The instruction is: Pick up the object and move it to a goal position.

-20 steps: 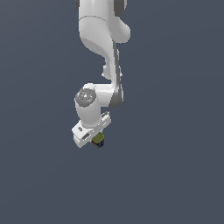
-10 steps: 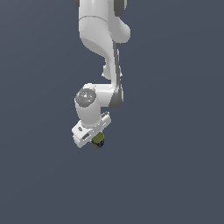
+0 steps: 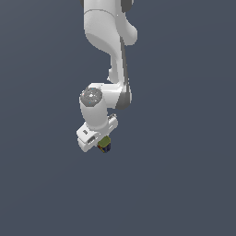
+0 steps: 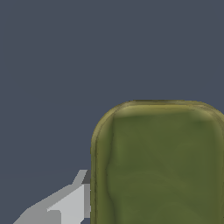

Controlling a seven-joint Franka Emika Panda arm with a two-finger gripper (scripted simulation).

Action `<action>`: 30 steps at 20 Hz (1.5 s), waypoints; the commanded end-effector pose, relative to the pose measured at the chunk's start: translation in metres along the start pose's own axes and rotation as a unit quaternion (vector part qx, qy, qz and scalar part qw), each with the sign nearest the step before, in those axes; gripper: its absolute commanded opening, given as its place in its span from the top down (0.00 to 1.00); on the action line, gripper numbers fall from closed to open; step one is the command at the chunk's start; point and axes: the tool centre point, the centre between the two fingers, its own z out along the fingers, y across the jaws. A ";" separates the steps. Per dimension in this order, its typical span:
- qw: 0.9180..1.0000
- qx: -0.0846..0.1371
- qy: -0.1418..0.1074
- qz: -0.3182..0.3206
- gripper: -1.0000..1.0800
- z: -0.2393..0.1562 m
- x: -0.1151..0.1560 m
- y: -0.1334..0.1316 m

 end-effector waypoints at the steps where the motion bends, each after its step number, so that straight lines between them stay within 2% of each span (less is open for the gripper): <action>1: 1.000 -0.002 0.002 0.000 1.00 -0.013 0.000 -0.004; 13: 1.000 -0.003 0.001 0.000 1.00 -0.101 -0.012 -0.050; 30: 1.000 -0.002 0.001 -0.001 1.00 -0.265 -0.032 -0.132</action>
